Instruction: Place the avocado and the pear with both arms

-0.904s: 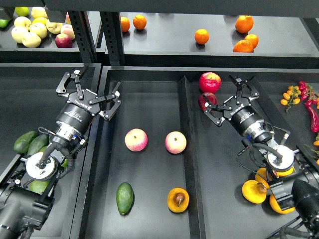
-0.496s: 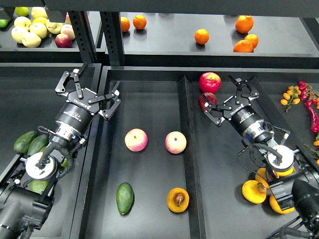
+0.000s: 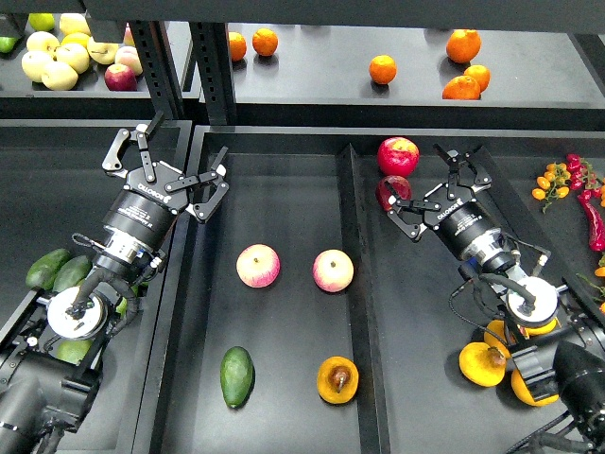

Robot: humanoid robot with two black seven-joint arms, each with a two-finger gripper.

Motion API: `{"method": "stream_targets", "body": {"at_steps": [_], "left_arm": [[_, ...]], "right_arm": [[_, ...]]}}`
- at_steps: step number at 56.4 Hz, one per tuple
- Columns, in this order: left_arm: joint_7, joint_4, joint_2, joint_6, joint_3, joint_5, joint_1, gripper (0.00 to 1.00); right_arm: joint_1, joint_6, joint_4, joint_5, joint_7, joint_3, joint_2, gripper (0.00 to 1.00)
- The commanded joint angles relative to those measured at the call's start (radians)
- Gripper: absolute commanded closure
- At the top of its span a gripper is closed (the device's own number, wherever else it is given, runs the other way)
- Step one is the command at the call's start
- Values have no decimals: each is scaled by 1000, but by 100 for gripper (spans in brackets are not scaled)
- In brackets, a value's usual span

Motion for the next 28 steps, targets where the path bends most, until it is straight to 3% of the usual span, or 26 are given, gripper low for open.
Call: {"method": "stream_targets", "body": {"at_steps": [1,19,24,25,26,28], "left_arm": [[1,2,0,-28,-3,5,0,0],[9,2,0,-33,4,23,-2,1],[108,3,0,-33,3,23,-35,1],[146,5,0,-33,3,23,-51,1],[212,15,0,-33,9,23,-80,2],[252,28,0,-33,12,23,-98,3]], "right_arm": [[1,0,0,0,0,0,0,0],[1,0,0,0,0,3,0,0],[1,0,-3,0,-2,5,0,0],[1,0,-3,0,-2,5,0,0],[1,0,-5,0,-2,5,0,0],[1,0,-6,0,-2,6,0,0]]}}
